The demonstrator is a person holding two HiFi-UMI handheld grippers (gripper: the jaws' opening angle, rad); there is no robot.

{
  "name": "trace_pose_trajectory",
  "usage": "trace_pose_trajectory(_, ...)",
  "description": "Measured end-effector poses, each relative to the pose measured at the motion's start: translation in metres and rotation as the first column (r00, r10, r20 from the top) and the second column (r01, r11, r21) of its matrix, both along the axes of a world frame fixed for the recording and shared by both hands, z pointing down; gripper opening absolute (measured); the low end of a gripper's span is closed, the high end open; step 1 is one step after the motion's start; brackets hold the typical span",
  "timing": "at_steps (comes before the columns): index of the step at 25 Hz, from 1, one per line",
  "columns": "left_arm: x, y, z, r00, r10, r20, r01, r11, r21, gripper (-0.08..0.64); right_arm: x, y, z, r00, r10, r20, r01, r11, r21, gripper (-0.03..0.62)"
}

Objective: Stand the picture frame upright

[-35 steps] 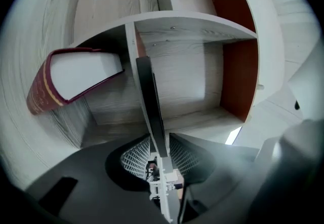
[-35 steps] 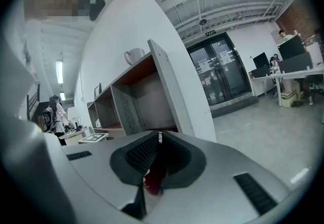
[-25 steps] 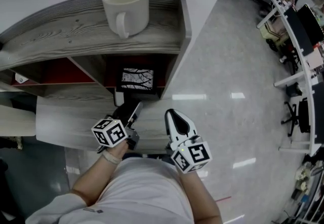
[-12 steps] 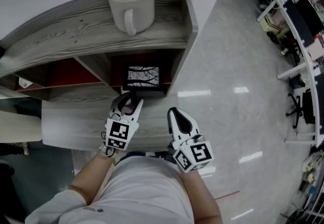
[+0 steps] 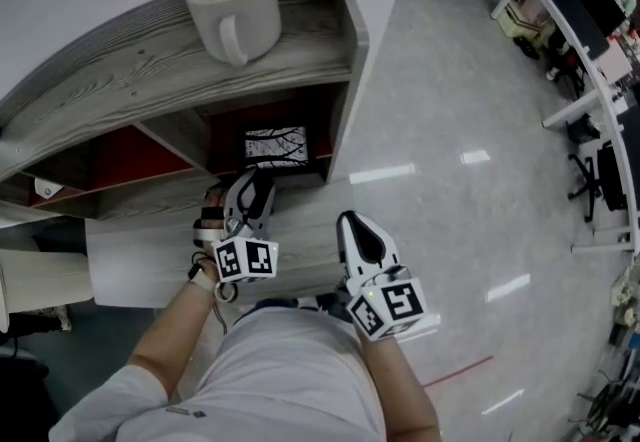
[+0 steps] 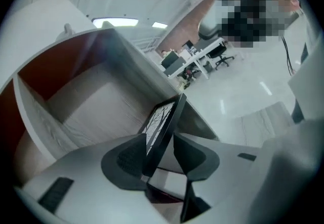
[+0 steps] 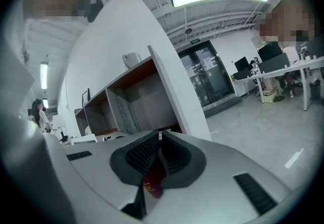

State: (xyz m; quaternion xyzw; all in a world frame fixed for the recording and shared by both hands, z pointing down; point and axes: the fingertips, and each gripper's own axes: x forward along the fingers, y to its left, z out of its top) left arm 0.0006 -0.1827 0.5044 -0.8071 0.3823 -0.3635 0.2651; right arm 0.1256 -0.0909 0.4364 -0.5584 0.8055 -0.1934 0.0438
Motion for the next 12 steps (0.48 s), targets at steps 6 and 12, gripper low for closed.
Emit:
trace_pose_trajectory(6, -0.003, -0.013, 0.009, 0.993, -0.017, 0.113, 0.007, 0.996, 0.087, 0.152, 0.003, 0.004, -0.002, 1.0, 0.024, -0.005, -0.024, 1.0, 0.002, 0.031)
trace_pose_trajectory(12, -0.001, -0.016, 0.008, 0.994, -0.047, 0.102, 0.035, 0.993, 0.116, 0.133, 0.007, 0.003, -0.004, 0.999, 0.03, -0.011, -0.03, 1.0, 0.002, 0.031)
